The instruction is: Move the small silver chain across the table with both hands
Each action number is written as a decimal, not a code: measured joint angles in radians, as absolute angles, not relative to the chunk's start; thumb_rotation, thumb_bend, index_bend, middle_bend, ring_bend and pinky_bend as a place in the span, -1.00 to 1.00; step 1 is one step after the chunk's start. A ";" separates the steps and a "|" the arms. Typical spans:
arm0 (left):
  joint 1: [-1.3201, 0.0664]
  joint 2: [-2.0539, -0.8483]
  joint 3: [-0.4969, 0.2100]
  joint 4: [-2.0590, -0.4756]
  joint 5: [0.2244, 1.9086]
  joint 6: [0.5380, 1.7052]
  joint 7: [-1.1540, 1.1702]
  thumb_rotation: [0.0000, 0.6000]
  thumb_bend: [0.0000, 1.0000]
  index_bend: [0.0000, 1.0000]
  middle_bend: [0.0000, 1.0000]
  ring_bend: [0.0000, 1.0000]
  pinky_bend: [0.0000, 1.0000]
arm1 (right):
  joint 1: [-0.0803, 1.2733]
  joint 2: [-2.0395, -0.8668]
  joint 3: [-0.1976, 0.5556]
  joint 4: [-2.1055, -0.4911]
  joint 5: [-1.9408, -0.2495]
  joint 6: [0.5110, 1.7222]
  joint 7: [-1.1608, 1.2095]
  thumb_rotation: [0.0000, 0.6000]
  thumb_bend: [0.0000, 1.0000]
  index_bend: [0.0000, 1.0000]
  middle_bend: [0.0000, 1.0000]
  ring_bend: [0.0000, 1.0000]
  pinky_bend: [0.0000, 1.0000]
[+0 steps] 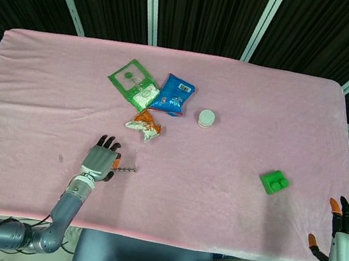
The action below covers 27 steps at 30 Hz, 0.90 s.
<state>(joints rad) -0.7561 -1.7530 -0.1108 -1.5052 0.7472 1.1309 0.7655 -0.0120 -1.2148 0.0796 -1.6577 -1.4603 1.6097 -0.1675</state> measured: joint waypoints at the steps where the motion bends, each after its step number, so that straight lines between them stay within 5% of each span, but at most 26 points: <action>1: -0.756 -1.755 -0.111 -1.505 0.749 1.132 0.766 1.00 -0.37 0.14 -0.63 -1.00 -1.00 | -0.012 -1.214 0.080 -1.658 -1.461 1.610 -0.167 1.00 -0.61 -0.83 -1.00 -0.96 -0.56; 27: -0.738 -1.779 -0.115 -1.451 0.775 1.136 0.745 1.00 -0.37 0.14 -0.59 -1.00 -1.00 | -0.017 -1.219 0.090 -1.660 -1.455 1.609 -0.171 1.00 -0.61 -0.82 -1.00 -0.96 -0.56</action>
<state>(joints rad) -0.7375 -1.7785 -0.1153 -1.4514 0.7754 1.1359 0.7453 -0.0165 -1.2187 0.0903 -1.6597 -1.4546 1.6089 -0.1709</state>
